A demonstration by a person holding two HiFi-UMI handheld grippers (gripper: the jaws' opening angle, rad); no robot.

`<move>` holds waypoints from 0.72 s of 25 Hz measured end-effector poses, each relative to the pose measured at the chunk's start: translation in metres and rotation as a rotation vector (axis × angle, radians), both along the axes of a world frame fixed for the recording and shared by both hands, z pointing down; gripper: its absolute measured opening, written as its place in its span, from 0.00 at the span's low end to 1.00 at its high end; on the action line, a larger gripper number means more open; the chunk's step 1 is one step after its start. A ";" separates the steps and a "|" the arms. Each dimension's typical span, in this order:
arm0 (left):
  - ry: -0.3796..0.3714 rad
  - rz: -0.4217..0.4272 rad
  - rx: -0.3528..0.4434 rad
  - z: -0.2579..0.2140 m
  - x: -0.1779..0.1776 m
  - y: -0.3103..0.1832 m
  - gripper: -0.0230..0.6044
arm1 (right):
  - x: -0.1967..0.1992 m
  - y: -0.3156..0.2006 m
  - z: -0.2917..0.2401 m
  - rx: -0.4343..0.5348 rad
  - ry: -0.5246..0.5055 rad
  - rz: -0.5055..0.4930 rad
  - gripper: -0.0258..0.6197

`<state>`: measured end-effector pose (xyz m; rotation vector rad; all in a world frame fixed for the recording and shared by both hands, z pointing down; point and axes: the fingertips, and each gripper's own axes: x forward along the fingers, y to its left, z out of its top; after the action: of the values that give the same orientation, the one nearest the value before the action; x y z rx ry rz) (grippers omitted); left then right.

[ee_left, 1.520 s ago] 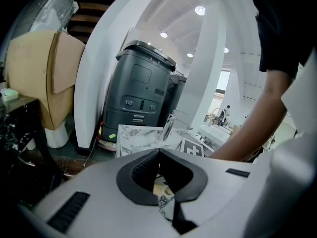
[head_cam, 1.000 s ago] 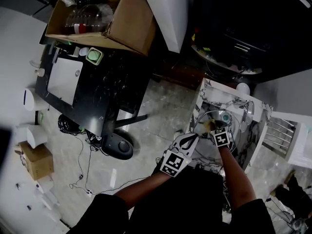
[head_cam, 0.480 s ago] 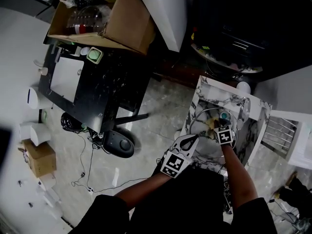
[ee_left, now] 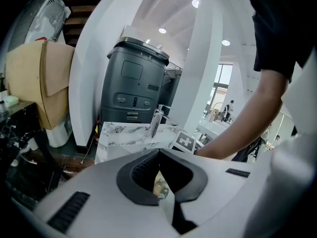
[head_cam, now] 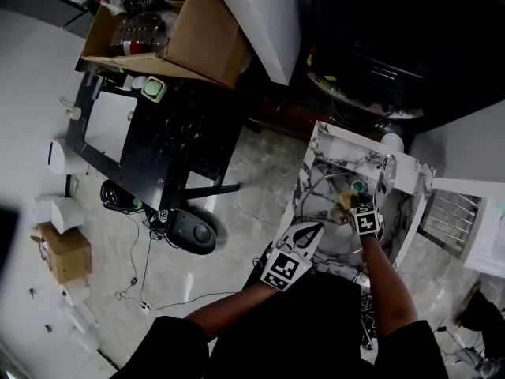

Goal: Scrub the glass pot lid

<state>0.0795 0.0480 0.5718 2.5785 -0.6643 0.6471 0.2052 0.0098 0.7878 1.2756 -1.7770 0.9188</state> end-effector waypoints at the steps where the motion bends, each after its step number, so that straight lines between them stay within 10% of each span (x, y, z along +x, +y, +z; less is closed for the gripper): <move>1: 0.000 0.001 0.001 0.000 0.003 0.002 0.06 | 0.003 0.000 -0.002 0.004 0.003 -0.002 0.14; 18: 0.004 0.004 0.001 -0.002 0.039 0.034 0.06 | 0.042 0.033 -0.002 -0.006 0.021 -0.040 0.14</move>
<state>0.1190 0.0821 0.5696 2.5820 -0.6579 0.6433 0.2472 0.0433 0.7854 1.2376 -1.7755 0.8846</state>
